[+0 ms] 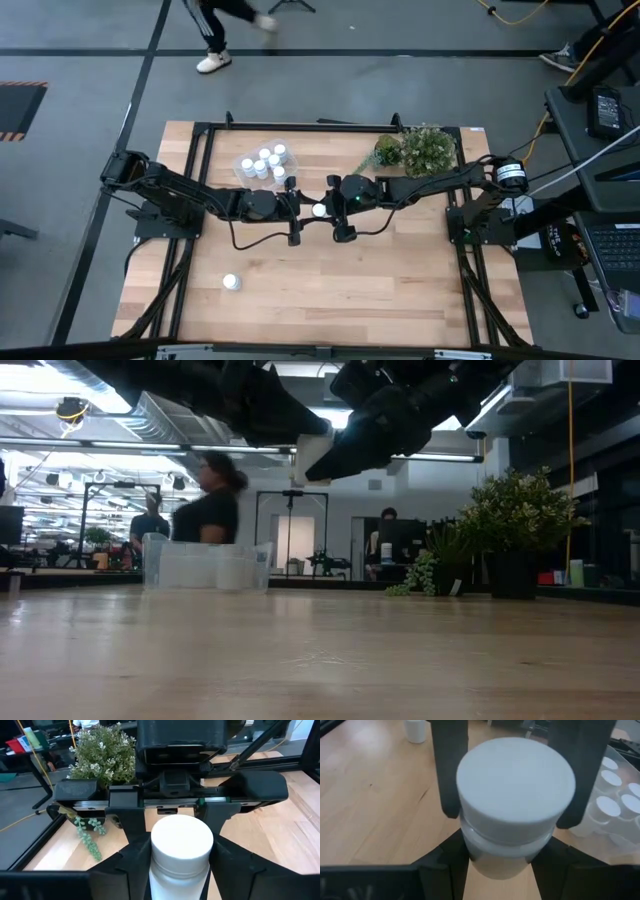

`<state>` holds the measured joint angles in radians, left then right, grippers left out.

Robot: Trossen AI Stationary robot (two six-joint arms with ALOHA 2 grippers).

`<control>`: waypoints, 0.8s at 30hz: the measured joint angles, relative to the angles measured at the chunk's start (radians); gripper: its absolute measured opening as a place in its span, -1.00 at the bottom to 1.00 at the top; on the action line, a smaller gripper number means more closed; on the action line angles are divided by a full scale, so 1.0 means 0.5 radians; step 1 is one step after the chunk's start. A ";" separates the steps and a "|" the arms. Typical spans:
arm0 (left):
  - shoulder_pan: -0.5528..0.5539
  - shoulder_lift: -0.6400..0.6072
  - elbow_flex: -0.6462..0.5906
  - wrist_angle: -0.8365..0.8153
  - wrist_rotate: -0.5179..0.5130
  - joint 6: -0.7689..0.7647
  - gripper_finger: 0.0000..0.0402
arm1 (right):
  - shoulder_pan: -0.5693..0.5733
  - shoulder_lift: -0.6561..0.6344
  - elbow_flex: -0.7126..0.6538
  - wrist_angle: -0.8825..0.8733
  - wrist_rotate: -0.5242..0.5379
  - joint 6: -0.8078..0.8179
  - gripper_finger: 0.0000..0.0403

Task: Pick and place pill bottles into a basket
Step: Put the white medicine bottle into the transparent bin

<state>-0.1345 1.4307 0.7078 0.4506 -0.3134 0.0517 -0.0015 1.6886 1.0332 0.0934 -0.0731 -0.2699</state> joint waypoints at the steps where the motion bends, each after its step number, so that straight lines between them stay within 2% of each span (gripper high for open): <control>1: 0.000 0.000 0.000 0.000 0.000 0.001 -0.11 | 0.000 0.000 0.000 -0.001 -0.001 0.001 -0.17; 11: 0.000 0.000 0.000 -0.012 0.001 0.049 -0.24 | 0.000 0.000 0.000 -0.013 0.002 0.007 -0.16; 19: 0.002 -0.044 0.000 -0.054 0.071 0.106 -0.24 | 0.000 -0.003 0.000 -0.008 0.004 0.007 0.00; 24: -0.001 -0.160 0.000 -0.211 0.017 0.132 -0.24 | -0.001 -0.006 -0.002 -0.037 0.008 0.004 0.07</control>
<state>-0.1351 1.3509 0.7078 0.3450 -0.3051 0.1178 -0.0021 1.6855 1.0325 0.0749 -0.0689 -0.2680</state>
